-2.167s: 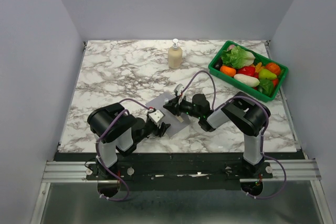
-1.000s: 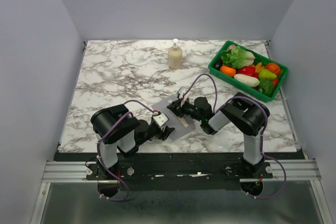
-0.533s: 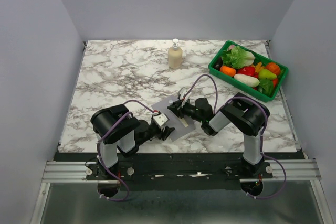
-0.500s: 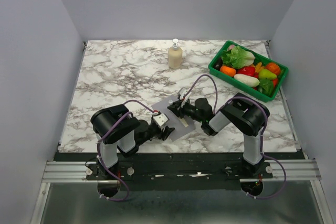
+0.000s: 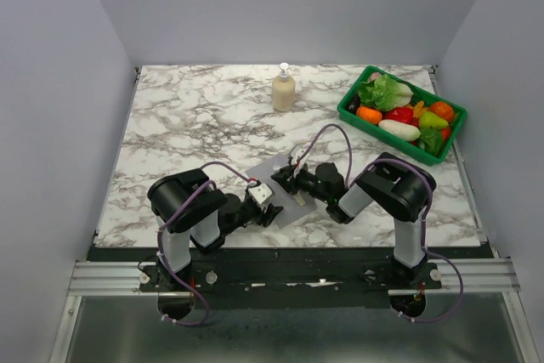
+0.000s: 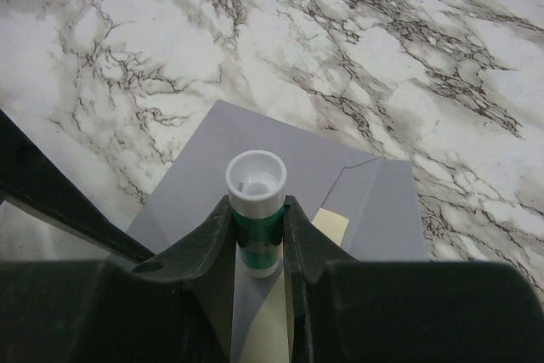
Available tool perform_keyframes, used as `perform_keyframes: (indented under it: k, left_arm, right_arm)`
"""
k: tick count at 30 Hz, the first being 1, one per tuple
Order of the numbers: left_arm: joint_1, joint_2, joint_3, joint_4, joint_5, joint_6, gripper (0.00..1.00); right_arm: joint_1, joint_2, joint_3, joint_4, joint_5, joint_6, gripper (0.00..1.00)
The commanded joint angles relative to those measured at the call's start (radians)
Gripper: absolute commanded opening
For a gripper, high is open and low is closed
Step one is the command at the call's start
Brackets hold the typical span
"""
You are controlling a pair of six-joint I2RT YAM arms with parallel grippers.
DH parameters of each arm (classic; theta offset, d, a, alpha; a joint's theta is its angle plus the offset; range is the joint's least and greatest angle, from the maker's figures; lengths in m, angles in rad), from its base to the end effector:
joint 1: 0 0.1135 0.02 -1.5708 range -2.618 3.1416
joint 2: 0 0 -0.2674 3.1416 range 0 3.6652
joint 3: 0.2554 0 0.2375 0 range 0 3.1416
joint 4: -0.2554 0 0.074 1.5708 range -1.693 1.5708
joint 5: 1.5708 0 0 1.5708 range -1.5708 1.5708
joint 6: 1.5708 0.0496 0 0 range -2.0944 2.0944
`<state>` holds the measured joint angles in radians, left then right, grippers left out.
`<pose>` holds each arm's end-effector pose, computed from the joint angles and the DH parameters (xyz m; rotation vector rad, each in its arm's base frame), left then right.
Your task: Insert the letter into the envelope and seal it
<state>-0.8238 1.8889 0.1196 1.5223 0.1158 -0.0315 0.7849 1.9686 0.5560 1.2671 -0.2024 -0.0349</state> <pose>0.1566 -0.1775 0.1002 0.8005 1.6948 -0.7038 0.2337 0.2476 0.1248 -0.8438 1.5540 0.7240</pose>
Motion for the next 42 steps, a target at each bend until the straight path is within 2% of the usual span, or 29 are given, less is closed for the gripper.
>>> perform_keyframes:
  k: [1,10,22,27,37,42]
  left_arm:
    - [0.011,0.085,-0.038,0.171,-0.033,-0.008,0.68]
    - [0.012,0.088,-0.037,0.171,-0.028,-0.010,0.68]
    - [0.014,0.095,-0.031,0.171,-0.021,-0.011,0.67]
    - [0.014,0.093,-0.034,0.171,-0.021,-0.010,0.67]
    - [0.014,0.088,-0.037,0.171,-0.024,-0.007,0.67]
    - [0.014,0.090,-0.037,0.170,-0.022,-0.007,0.67]
  right_arm:
    - [0.027,-0.002,-0.050,-0.034,0.052,-0.007,0.01]
    - [0.039,-0.033,-0.093,-0.034,0.190,-0.013,0.01]
    - [0.088,-0.020,-0.054,-0.066,0.087,0.007,0.01]
    - [0.114,0.002,-0.070,-0.041,0.103,0.032,0.01]
    - [0.112,-0.019,-0.100,-0.061,0.409,-0.008,0.01]
    - [0.112,-0.027,-0.108,-0.061,0.488,-0.022,0.01]
